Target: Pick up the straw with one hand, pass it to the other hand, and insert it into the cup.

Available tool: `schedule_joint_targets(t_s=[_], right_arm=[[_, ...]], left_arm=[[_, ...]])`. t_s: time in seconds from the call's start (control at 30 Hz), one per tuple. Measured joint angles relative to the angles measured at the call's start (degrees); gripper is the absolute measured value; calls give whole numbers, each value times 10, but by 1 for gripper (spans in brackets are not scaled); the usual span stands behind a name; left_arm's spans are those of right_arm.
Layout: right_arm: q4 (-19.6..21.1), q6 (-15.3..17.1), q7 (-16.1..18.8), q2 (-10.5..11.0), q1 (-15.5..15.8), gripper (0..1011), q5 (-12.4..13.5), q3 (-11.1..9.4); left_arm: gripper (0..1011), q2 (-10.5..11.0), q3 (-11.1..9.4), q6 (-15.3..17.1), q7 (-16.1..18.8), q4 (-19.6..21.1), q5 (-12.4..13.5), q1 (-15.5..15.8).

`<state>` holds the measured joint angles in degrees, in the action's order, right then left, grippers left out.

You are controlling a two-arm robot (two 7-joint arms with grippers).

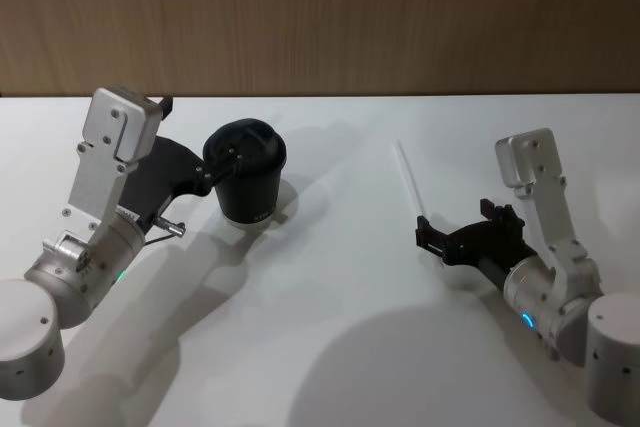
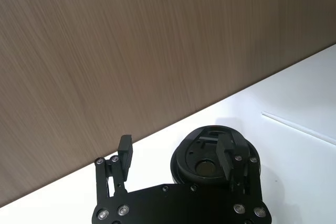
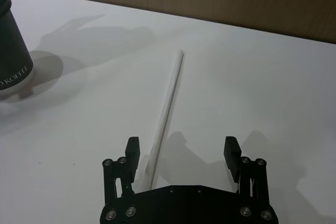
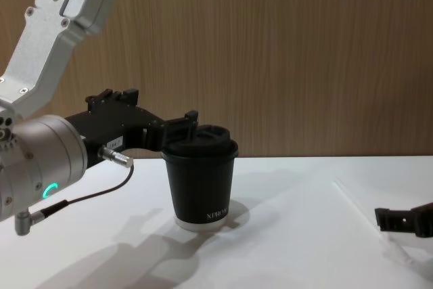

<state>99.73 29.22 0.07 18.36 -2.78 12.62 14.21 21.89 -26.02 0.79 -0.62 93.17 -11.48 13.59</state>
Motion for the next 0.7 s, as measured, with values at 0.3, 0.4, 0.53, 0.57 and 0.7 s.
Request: schedule_joint_targets(t_s=[0.3, 0.4, 0.53, 0.57, 0.7], right_arm=[[-4, 9, 10, -1, -1, 1001, -3, 4], [-6, 12, 12, -2, -2, 1001, -4, 6], [-8, 14, 15, -3, -2, 1001, -6, 7], [-9, 15, 15, -4, -3, 1001, -6, 8], [-11, 17, 18, -5, -3, 1001, -8, 8]], left_arm=[[1003, 0, 0, 0, 0, 0, 0, 0], [1003, 0, 0, 0, 0, 0, 0, 0], [1003, 0, 0, 0, 0, 0, 0, 0], [1003, 0, 0, 0, 0, 0, 0, 0], [1003, 0, 0, 0, 0, 0, 0, 0]])
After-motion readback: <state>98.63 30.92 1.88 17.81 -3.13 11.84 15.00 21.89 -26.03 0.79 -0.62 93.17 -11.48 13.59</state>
